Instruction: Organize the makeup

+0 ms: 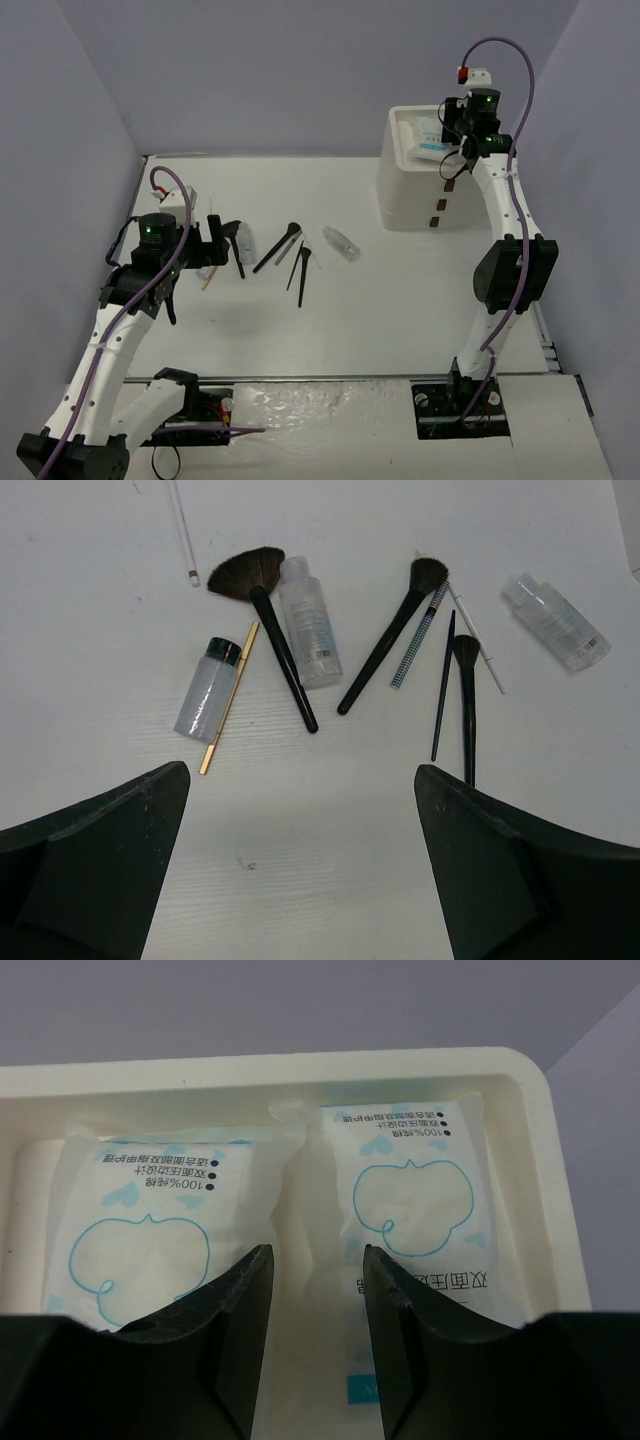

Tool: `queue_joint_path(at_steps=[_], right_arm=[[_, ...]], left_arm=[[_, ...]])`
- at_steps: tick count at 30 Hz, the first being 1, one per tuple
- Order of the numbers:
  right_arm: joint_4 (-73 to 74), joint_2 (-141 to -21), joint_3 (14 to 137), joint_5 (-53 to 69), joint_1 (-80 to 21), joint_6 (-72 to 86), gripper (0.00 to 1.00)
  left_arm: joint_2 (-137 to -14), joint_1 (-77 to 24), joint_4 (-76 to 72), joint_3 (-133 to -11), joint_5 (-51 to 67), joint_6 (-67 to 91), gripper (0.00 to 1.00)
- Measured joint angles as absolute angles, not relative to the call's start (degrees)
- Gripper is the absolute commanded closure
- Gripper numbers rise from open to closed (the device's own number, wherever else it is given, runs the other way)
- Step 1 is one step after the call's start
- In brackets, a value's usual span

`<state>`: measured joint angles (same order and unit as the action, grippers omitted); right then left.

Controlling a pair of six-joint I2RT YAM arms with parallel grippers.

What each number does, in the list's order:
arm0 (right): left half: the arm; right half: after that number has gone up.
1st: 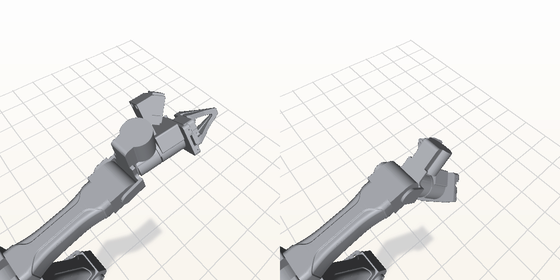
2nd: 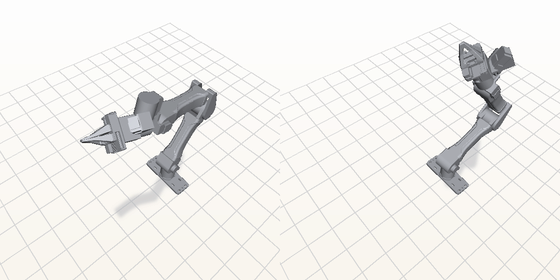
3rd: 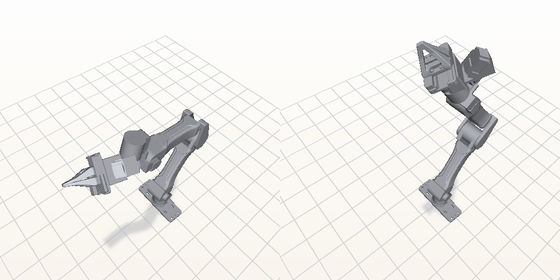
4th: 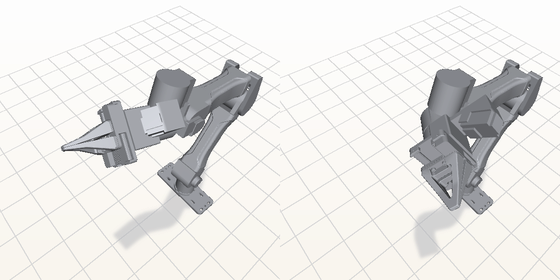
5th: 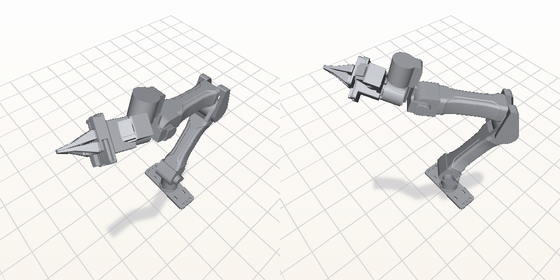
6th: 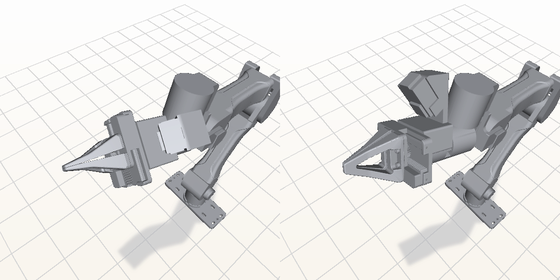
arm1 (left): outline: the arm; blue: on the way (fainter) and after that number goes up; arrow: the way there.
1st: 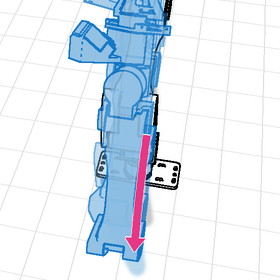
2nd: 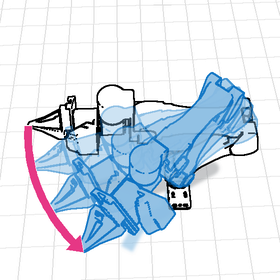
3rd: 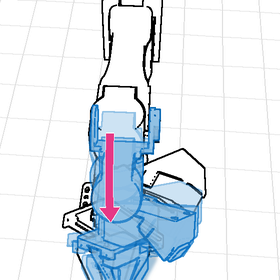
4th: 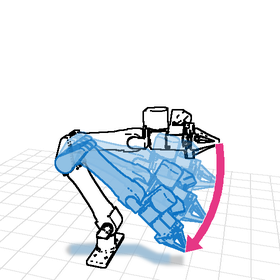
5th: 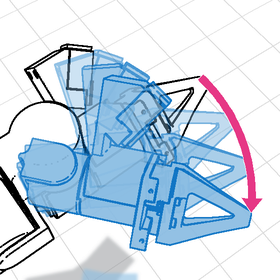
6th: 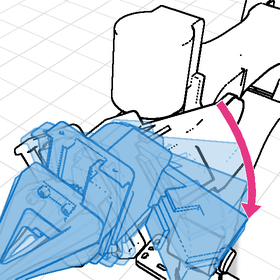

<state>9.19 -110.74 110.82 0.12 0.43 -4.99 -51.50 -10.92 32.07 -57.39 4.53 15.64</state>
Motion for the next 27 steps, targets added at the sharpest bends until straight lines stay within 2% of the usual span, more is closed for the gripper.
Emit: queue_joint_path(at_steps=[11,17,24,25,27], right_arm=[[7.7,-110.8,112.5,2.9,-2.1,-8.1,0.48],[6.6,-101.8,103.5,3.7,-1.9,-8.4,0.41],[-0.8,-78.8,80.6,4.2,-1.1,-7.2,0.04],[-1.0,-75.3,76.9,4.2,-1.1,-6.9,0.01],[-2.2,-70.1,71.1,4.2,-0.9,-5.6,0.00]], left_arm=[[-52.0,-10.4,32.1,-57.4,4.7,15.6,0.06],[-51.9,-10.1,32.0,-57.4,5.1,15.7,0.06],[-51.0,-9.9,32.0,-57.4,5.2,15.6,0.06],[-50.9,-9.9,32.0,-57.4,5.2,15.5,0.06],[-50.6,-9.9,32.1,-57.4,5.1,15.2,0.06]])
